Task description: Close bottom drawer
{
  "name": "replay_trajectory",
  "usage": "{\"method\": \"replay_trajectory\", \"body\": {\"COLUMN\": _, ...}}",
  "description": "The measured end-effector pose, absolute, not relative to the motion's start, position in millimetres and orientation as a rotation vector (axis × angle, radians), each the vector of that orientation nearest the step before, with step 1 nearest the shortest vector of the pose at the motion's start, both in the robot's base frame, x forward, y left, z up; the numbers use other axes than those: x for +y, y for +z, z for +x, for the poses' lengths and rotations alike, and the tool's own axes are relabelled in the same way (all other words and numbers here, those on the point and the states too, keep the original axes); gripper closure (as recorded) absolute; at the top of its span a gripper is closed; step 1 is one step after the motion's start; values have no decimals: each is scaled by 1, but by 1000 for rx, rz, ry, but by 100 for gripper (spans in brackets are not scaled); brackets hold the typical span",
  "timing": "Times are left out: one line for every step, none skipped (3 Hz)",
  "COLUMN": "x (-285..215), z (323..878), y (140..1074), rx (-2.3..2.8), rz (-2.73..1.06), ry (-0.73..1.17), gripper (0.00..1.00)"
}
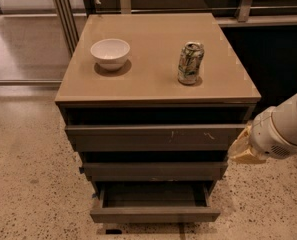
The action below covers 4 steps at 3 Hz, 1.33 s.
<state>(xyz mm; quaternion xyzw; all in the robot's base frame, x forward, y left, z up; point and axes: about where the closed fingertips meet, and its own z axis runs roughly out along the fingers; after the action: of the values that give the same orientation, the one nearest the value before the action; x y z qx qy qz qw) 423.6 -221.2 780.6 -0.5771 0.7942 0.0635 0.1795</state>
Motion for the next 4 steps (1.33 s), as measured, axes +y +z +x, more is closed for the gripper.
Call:
{"method": "replay_trajectory", "body": {"x": -223, "z": 428, "y": 759, "rx": 2233, "rz": -1621, "ry": 123, "gripper": 100}}
{"method": "replay_trajectory", "body": {"x": -234, "z": 419, "y": 663, "rx": 2269, "rz": -1650, "ry": 112, "gripper": 100}}
{"method": "replay_trajectory", "body": {"x": -239, "z": 452, "y": 578, "rx": 2249, "rz": -1623, "ry": 127, "gripper": 100}}
{"method": "replay_trajectory", "body": {"x": -246, "z": 498, "y": 524, "rx": 2192, "rz": -1538, "ry": 159, "gripper": 100}}
